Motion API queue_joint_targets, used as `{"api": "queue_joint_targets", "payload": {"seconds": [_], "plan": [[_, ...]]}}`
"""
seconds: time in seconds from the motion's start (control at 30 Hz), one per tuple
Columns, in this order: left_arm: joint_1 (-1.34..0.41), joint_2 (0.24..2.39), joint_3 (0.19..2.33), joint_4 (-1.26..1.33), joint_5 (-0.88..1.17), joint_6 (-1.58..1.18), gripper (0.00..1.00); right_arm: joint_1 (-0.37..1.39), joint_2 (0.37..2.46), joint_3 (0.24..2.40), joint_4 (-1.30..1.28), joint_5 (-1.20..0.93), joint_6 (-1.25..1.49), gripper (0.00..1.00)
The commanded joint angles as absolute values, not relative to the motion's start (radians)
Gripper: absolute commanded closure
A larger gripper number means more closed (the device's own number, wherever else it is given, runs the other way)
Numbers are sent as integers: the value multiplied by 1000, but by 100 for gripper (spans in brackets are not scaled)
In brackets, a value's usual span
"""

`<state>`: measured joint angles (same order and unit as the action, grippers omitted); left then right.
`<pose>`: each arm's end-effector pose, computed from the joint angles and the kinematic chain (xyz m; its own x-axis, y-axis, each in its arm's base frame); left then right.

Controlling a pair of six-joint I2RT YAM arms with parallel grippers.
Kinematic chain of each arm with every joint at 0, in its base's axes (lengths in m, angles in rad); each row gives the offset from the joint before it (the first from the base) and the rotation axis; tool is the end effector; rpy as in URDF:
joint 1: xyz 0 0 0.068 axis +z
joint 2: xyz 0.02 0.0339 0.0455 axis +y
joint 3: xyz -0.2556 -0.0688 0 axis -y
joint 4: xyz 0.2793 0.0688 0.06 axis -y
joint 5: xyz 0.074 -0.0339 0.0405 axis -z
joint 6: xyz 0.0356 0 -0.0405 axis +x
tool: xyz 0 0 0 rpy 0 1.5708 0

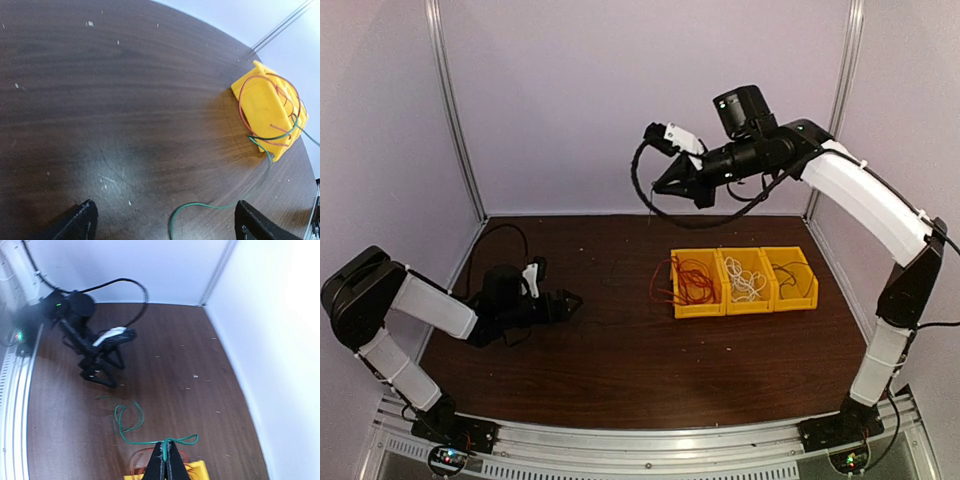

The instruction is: Untangle the cables

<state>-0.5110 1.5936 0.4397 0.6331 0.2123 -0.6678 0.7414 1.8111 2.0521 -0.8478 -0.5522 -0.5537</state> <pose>0.2477 -0.1475 0.0838 -0.7356 -0.2816 -0.6162 0.2318 0.7500 -0.6195 0.2997 0.2997 0.4272 0.1117 -0.5047 -0.8560 -0.9805 0.0841 -0.1775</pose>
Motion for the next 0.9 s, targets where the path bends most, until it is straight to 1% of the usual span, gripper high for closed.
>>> {"api": "queue_joint_targets", "payload": {"seconds": [0.0, 0.13, 0.27, 0.4, 0.63, 0.77, 0.87], "plan": [[-505, 1469, 416, 706, 94, -599, 2, 608, 1671, 2131, -797, -496, -544, 100], [-505, 1461, 416, 705, 70, -586, 2, 505, 1617, 2161, -771, -497, -534, 100], [-505, 1546, 436, 724, 95, -612, 2, 407, 1581, 2220, -706, -517, -503, 100], [-505, 1623, 462, 762, 141, -652, 2, 324, 1575, 2292, -657, -469, -491, 100], [-505, 1635, 498, 757, 150, -654, 2, 134, 1554, 2322, -534, -498, -383, 100], [-505, 1633, 517, 735, 150, -646, 2, 85, 1574, 2354, -501, -509, -360, 100], [-505, 1627, 515, 733, 152, -647, 2, 60, 1567, 2302, -485, -497, -377, 100]]}}
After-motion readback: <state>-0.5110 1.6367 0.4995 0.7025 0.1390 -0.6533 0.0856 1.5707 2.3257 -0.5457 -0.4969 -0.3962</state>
